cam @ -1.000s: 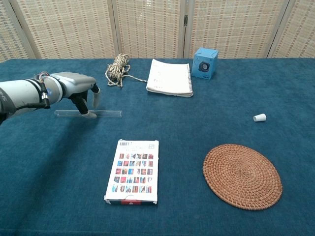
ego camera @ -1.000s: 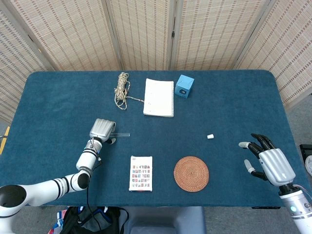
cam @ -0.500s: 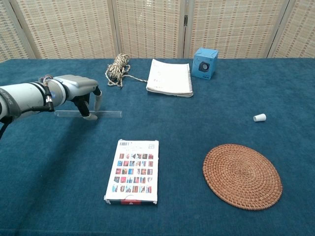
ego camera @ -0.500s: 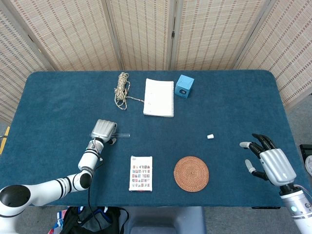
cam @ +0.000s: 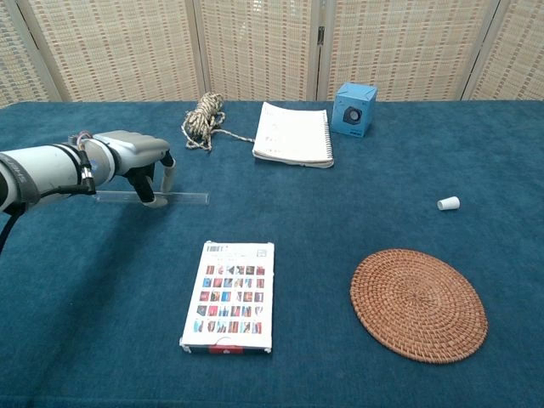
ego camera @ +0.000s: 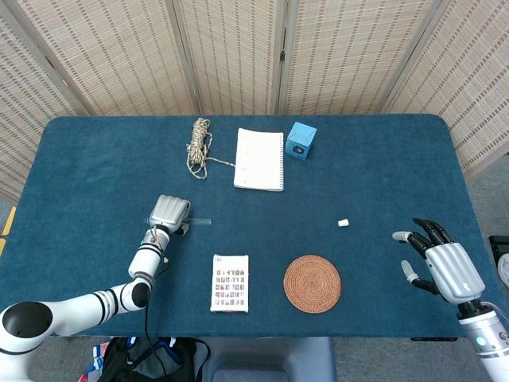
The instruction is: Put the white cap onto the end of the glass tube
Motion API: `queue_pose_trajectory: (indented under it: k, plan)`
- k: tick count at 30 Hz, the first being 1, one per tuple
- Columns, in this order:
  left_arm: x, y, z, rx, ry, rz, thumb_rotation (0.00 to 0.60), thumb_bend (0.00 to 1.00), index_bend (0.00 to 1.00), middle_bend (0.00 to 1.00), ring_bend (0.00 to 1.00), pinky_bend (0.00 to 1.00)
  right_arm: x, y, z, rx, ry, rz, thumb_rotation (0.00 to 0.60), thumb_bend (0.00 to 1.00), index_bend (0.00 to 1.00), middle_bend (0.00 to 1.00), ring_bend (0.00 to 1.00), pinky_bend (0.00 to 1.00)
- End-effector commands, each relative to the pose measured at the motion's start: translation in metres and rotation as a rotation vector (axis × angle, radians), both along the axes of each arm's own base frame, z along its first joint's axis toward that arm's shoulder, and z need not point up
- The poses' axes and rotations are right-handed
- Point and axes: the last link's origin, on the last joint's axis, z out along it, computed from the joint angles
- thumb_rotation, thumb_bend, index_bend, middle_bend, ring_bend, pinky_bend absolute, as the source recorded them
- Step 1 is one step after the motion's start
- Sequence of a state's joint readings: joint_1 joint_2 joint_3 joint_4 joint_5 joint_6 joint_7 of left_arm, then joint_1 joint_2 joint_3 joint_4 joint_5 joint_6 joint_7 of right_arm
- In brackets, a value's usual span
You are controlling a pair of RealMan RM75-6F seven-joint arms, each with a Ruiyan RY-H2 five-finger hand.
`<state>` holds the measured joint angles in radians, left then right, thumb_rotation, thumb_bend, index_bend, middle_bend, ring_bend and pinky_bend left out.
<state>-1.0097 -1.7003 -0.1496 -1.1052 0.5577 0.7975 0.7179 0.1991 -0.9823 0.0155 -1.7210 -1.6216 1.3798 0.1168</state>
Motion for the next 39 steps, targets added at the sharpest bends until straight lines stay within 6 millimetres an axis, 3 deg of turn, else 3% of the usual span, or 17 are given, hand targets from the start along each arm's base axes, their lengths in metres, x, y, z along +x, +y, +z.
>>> queue_pose_trajectory:
  k: [1,8,30,39]
  plan:
    - [0.0,0.0,0.0,-0.001,0.002,-0.001,0.569,0.32,0.48,0.96,0.98,1.0,0.0,0.0,0.0,-0.001,0.001,-0.001,0.6,0.45,0.25,0.35,0.1,0.09]
    - [-0.002,-0.001,-0.001,-0.003,0.007,-0.002,0.6,0.32,0.48,0.96,0.98,1.0,0.0,0.0,0.0,-0.001,0.002,-0.004,0.6,0.45,0.25,0.35,0.1,0.09]
    - [-0.004,-0.002,-0.004,0.004,-0.019,-0.01,0.6,0.34,0.55,0.98,0.98,1.0,-0.001,0.002,0.002,-0.01,0.0,-0.006,0.6,0.45,0.25,0.35,0.1,0.09]
    - [-0.001,-0.005,0.014,0.033,-0.106,-0.03,0.6,0.36,0.57,0.99,0.99,1.0,0.0,0.005,0.006,-0.035,-0.003,0.0,0.6,0.45,0.25,0.35,0.1,0.09]
